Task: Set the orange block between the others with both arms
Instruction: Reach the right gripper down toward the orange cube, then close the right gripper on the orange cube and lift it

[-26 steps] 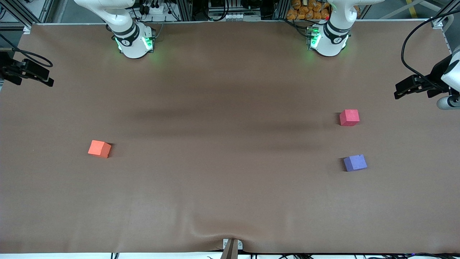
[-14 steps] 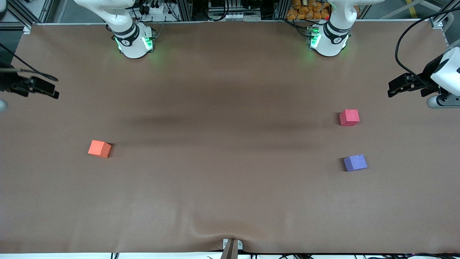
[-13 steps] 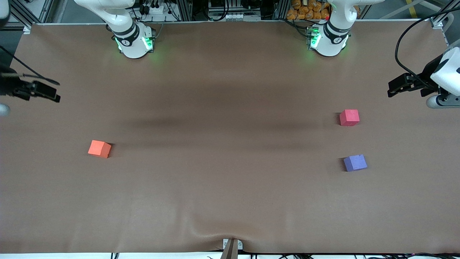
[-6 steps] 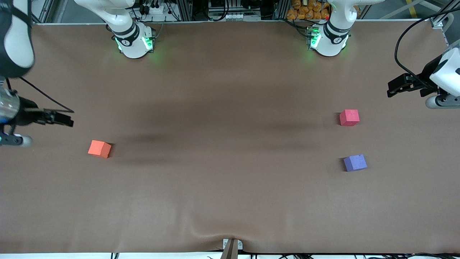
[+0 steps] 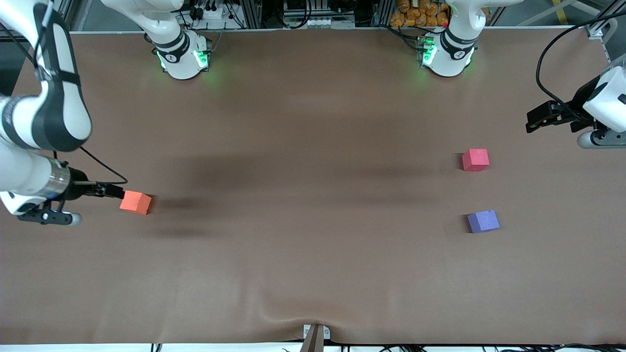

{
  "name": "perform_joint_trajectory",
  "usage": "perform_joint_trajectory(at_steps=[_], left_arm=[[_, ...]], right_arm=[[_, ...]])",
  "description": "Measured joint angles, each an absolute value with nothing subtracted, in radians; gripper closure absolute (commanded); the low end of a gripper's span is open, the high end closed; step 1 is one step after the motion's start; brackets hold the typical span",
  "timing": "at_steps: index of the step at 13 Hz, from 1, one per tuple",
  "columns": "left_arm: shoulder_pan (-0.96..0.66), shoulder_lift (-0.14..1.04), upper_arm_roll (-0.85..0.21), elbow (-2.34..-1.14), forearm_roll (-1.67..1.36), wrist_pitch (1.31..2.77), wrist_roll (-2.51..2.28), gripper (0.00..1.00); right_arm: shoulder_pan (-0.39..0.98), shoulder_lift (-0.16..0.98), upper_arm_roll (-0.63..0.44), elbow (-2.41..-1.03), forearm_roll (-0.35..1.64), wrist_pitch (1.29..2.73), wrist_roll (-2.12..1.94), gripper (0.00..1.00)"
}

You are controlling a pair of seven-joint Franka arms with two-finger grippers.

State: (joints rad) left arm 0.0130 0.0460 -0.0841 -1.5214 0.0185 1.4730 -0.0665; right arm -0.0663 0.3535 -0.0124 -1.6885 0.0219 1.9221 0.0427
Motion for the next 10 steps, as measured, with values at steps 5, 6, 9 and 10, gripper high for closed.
perform_joint_trajectory(at_steps=[5, 6, 9, 10], left_arm=[[0.01, 0.057, -0.087, -1.521, 0.018, 1.489, -0.066, 0.0], [0.006, 0.062, -0.09, -1.522, 0.018, 1.492, -0.066, 0.0], [-0.003, 0.073, -0.099, -1.521, 0.018, 1.499, -0.066, 0.0], [-0.004, 0.079, -0.1, -1.521, 0.018, 1.503, -0.066, 0.0]], right_arm=[[-0.116, 0.451, -0.014, -1.719, 0.022, 2.012, 0.035, 0.0], [-0.115, 0.457, -0.013, -1.737, 0.022, 2.039, 0.035, 0.0], [-0.116, 0.478, -0.013, -1.789, 0.022, 2.112, 0.035, 0.0], [-0.118, 0.489, -0.013, -1.796, 0.022, 2.12, 0.035, 0.0]])
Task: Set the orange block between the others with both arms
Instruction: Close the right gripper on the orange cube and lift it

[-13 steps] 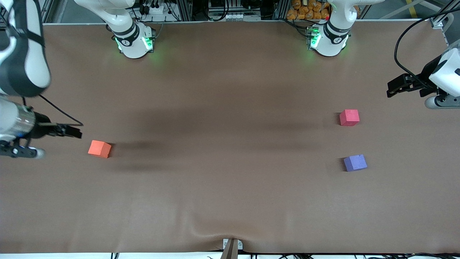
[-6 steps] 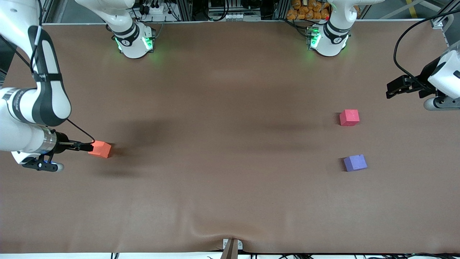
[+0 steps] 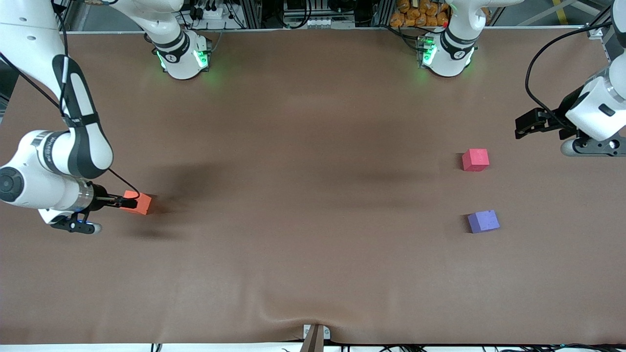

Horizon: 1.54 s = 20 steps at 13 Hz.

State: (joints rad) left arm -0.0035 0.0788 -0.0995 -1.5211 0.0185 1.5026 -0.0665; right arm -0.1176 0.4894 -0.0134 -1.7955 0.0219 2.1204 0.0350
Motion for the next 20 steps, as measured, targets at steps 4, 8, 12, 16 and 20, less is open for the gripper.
perform_joint_trajectory(at_steps=[4, 8, 12, 16, 20], left_arm=[[-0.021, 0.119, -0.101, -1.521, 0.018, 1.522, -0.066, 0.0], [-0.048, 0.128, -0.102, -1.519, 0.018, 1.526, -0.066, 0.0], [-0.038, 0.128, -0.096, -1.519, 0.018, 1.525, -0.066, 0.0], [-0.022, 0.126, -0.082, -1.504, 0.018, 1.525, -0.066, 0.0], [-0.002, 0.126, -0.07, -1.491, 0.031, 1.525, -0.066, 0.0]], right_arm=[[-0.124, 0.542, -0.016, -1.8, 0.022, 2.148, 0.035, 0.0], [-0.135, 0.585, -0.018, -1.8, 0.022, 2.152, 0.03, 0.45], [-0.136, 0.597, -0.014, -1.8, 0.022, 2.16, 0.024, 0.89], [-0.136, 0.593, -0.012, -1.788, 0.022, 2.157, -0.027, 0.88], [-0.098, 0.54, 0.006, -1.729, 0.022, 2.068, -0.048, 0.83]])
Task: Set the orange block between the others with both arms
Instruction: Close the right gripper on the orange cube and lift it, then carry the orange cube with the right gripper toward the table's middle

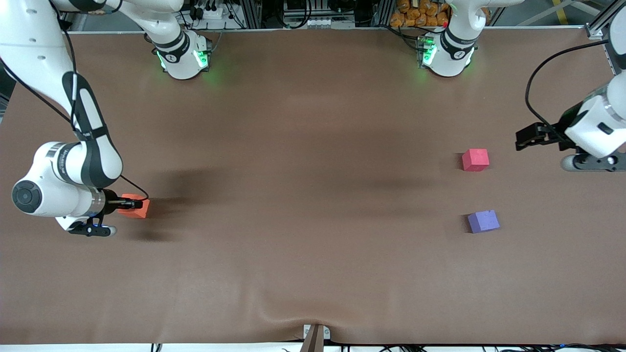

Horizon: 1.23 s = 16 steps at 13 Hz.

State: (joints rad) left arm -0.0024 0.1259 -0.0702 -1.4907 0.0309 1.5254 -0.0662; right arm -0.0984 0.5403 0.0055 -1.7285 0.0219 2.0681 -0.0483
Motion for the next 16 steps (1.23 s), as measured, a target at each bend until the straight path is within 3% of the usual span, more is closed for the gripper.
perform_joint_trajectory(at_steps=[8, 16], left_arm=[[0.025, 0.126, -0.067, -1.471, 0.039, 1.525, -0.066, 0.0], [0.024, 0.126, -0.07, -1.468, 0.039, 1.525, -0.066, 0.0]], right_arm=[[0.194, 0.518, 0.021, -1.651, 0.197, 1.999, -0.035, 0.82], [0.511, 0.62, 0.024, -1.505, 0.212, 2.02, 0.366, 0.84]])
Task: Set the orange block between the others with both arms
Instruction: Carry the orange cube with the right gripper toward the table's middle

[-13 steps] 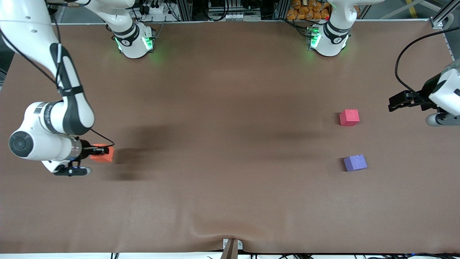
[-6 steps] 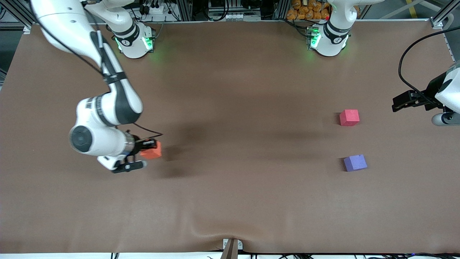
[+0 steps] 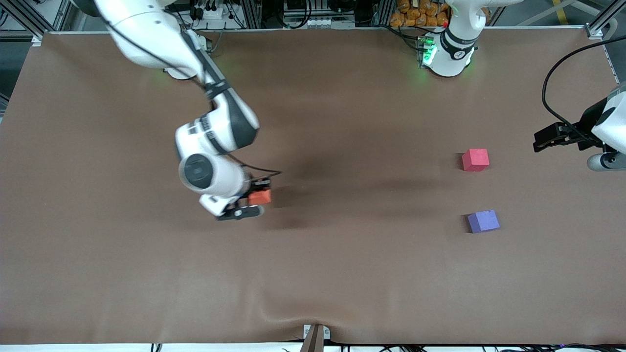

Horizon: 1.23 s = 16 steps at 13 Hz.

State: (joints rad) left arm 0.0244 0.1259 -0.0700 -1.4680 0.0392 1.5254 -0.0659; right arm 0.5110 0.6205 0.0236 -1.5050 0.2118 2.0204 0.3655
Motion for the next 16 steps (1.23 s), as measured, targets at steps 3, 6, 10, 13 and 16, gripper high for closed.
perform_joint_trajectory(at_steps=[3, 6, 10, 13, 16], left_arm=[[0.023, 0.126, -0.072, -1.468, 0.039, 1.525, -0.066, 0.0], [0.022, 0.13, -0.076, -1.47, 0.039, 1.524, -0.066, 0.0], [0.019, 0.133, -0.079, -1.472, 0.022, 1.524, -0.066, 0.0], [0.012, 0.14, -0.084, -1.473, 0.013, 1.524, -0.066, 0.0], [-0.006, 0.148, -0.086, -1.473, -0.017, 1.524, -0.066, 0.0]], right_arm=[[0.63, 0.689, 0.023, -1.42, 0.212, 2.099, 0.539, 0.84], [0.711, 0.786, 0.022, -1.369, 0.212, 2.227, 0.611, 0.84], [0.734, 0.881, 0.021, -1.291, 0.212, 2.263, 0.66, 0.57], [0.734, 0.893, 0.02, -1.278, 0.212, 2.258, 0.663, 0.0], [0.738, 0.897, 0.02, -1.277, 0.212, 2.258, 0.663, 0.0]])
